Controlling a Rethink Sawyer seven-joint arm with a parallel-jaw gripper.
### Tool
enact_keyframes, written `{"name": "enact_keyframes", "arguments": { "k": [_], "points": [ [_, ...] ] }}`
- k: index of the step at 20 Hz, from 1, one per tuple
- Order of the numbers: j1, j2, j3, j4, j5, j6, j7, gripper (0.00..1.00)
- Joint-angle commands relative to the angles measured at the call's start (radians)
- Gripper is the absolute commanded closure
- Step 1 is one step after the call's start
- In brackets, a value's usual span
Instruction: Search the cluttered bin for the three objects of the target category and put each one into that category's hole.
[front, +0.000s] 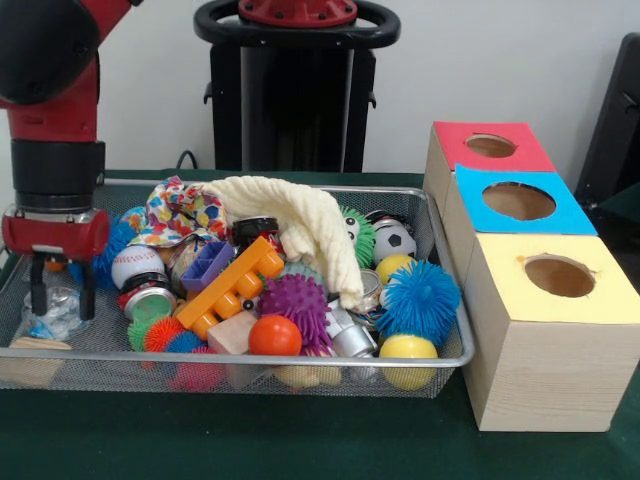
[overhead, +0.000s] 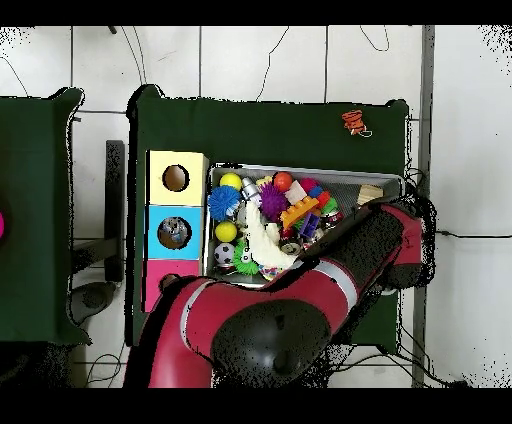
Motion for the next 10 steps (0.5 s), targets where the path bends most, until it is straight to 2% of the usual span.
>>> {"name": "enact_keyframes", "arguments": {
  "k": [1, 8, 10],
  "points": [
    [-0.016, -0.027, 0.199, 0.029, 0.061, -0.076, -0.237, 0.00],
    [-0.012, 0.006, 0.213, -0.003, 0.043, -0.030, -0.260, 0.00],
    [0.015, 0.046, 0.183, -0.024, -0.004, -0.001, -0.202, 0.00]
  ]
}}
